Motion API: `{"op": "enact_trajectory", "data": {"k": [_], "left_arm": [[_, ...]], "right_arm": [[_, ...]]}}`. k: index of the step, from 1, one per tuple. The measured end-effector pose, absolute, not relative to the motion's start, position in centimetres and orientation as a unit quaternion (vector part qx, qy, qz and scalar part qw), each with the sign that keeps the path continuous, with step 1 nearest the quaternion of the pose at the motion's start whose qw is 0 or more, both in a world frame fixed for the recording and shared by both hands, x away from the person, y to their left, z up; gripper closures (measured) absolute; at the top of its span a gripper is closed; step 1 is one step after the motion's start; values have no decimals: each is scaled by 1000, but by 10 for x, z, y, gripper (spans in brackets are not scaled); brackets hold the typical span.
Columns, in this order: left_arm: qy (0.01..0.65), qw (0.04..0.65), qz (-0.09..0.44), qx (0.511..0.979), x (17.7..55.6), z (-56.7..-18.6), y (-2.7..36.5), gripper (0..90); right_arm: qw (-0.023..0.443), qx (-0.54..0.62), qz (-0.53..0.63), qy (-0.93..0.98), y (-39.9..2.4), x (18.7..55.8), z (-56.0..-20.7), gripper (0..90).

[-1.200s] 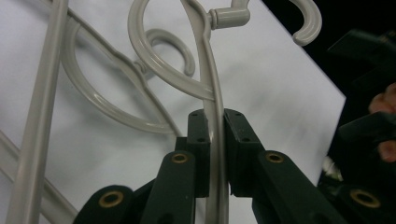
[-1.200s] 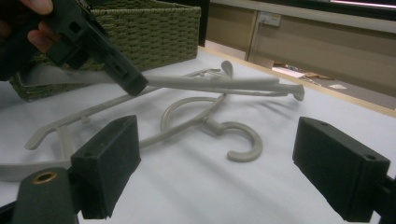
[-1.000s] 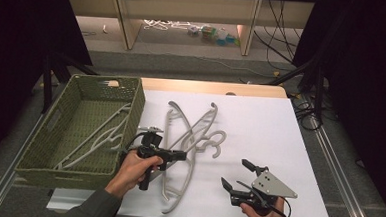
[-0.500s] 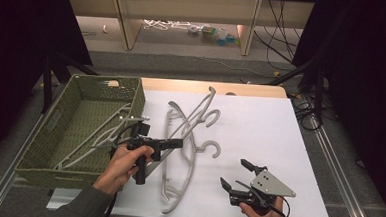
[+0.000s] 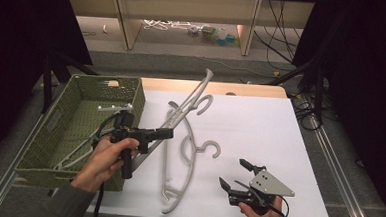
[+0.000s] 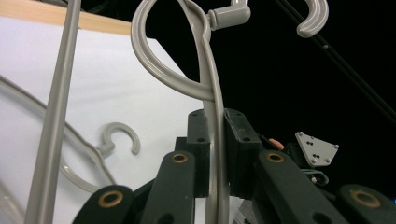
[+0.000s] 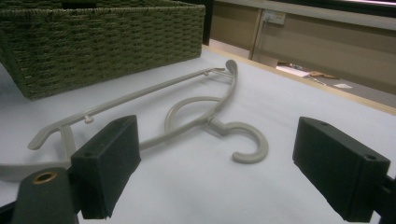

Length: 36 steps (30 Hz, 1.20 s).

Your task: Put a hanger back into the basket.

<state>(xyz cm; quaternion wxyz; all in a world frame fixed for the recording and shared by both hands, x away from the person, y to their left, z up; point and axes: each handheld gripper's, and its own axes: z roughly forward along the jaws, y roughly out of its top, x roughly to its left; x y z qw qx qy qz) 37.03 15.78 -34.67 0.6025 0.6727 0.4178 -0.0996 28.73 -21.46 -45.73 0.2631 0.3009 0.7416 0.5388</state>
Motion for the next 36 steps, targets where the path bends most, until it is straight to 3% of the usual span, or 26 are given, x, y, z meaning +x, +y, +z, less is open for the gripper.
{"op": "enact_trajectory", "data": {"k": [21,36], "left_arm": [[441,619,-33,649,358,-305,257,815],[488,588,-9,645,350,-326,328,815]], "right_arm": [[273,299,540,738,-214,290,-458,155],[263,304,537,742,-213,289,-459,155]]}}
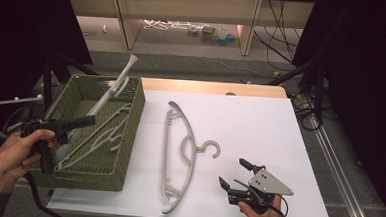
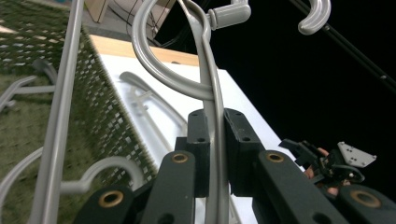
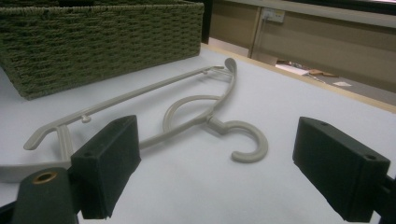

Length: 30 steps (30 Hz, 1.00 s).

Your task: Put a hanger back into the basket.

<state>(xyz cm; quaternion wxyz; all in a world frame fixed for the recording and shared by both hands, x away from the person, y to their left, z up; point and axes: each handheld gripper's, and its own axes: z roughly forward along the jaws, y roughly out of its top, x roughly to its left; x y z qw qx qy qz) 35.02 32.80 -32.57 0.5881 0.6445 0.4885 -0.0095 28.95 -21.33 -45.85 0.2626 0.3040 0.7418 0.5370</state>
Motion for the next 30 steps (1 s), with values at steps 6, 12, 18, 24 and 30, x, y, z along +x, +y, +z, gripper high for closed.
{"op": "enact_trajectory", "data": {"k": [6,12,18,24,30], "left_arm": [[493,581,-12,648,346,-336,342,815],[501,555,-10,665,345,-343,354,814],[503,533,-15,680,353,-347,359,814],[501,492,-24,712,365,-351,362,813],[501,468,-15,727,371,-357,363,811]], "right_arm": [[270,298,537,742,-213,291,-458,155],[275,297,538,740,-213,292,-459,155],[264,303,537,742,-211,290,-459,155],[272,297,538,741,-212,292,-459,155],[263,303,537,742,-212,290,-459,155]]}}
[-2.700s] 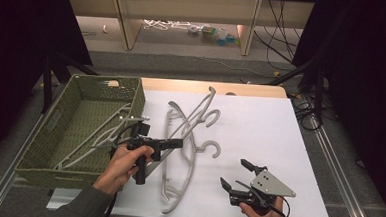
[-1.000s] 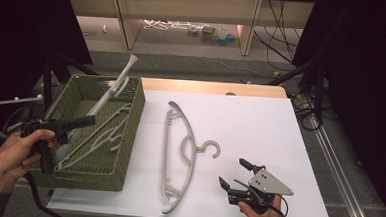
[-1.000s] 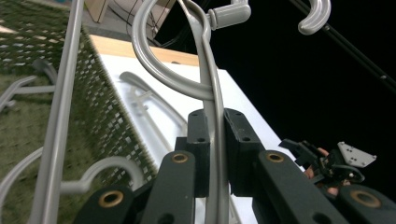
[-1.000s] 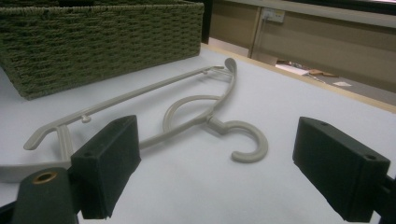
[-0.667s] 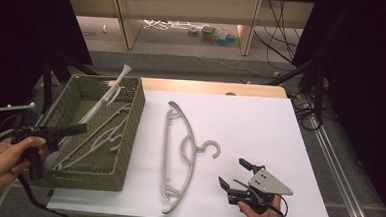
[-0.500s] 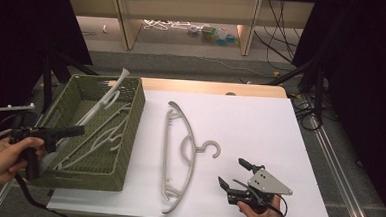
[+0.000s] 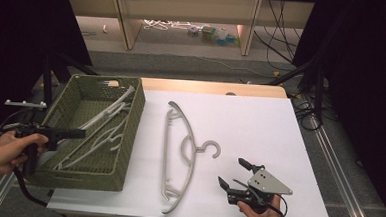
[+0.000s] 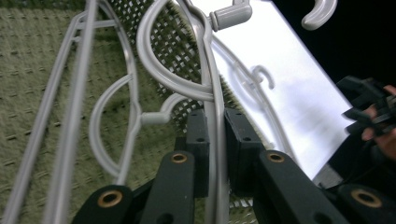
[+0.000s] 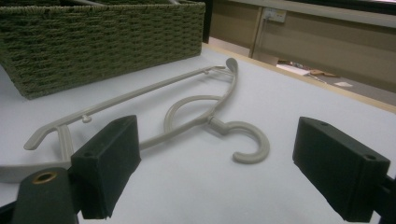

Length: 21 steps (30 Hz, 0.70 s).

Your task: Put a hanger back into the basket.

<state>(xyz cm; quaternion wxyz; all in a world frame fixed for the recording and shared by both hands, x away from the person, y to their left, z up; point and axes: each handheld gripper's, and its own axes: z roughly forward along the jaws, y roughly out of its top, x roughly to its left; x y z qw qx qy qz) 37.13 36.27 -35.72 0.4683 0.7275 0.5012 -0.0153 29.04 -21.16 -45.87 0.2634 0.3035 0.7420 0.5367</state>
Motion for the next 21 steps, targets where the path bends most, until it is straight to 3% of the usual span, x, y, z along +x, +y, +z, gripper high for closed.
{"op": "enact_trajectory", "data": {"k": [8,21], "left_arm": [[498,432,6,752,377,-366,363,810],[488,395,-5,778,383,-384,349,798]], "right_arm": [[272,297,538,741,-212,292,-459,156],[270,296,538,741,-212,292,-459,156]]}}
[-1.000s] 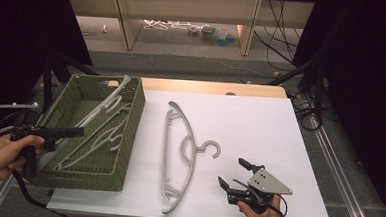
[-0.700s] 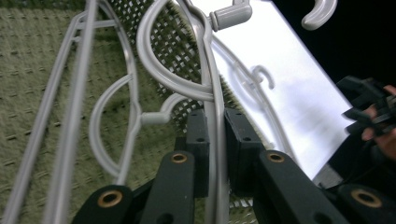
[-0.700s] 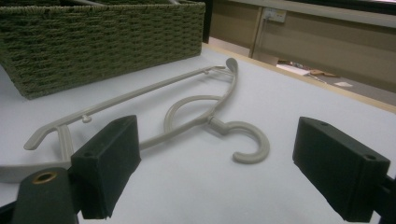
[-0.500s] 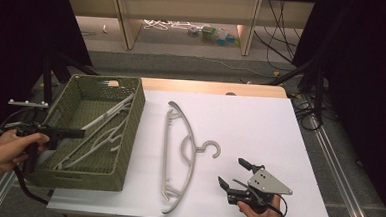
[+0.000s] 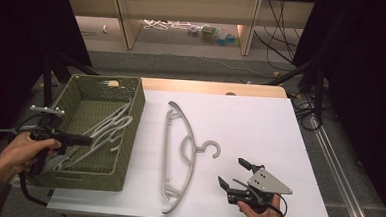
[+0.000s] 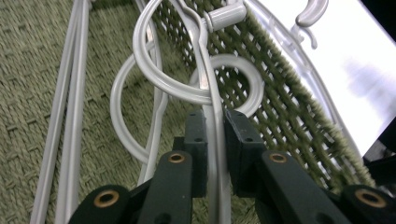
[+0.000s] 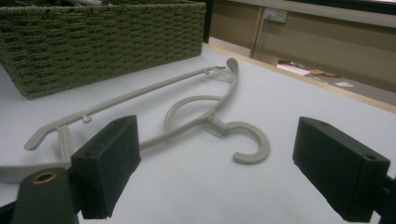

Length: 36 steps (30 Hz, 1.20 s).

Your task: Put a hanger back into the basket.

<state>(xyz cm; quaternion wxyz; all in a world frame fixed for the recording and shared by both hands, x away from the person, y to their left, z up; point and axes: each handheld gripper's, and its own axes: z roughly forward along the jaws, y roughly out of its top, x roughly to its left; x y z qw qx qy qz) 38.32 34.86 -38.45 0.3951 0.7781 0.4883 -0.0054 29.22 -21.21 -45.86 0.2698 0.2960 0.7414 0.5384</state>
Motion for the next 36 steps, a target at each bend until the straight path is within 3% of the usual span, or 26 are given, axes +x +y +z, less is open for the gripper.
{"op": "enact_trajectory", "data": {"k": [8,15,25,33,36], "left_arm": [[477,398,-23,783,390,-386,354,793],[470,361,22,805,390,-377,358,806],[486,343,16,804,391,-391,370,798],[498,357,30,790,386,-381,371,640],[485,330,35,809,387,-384,372,710]], "right_arm": [[271,296,538,741,-211,292,-459,156],[269,295,539,741,-212,292,-459,156],[269,291,541,741,-211,293,-459,156],[260,299,537,745,-211,292,-459,156],[256,299,543,742,-210,292,-459,156]]}}
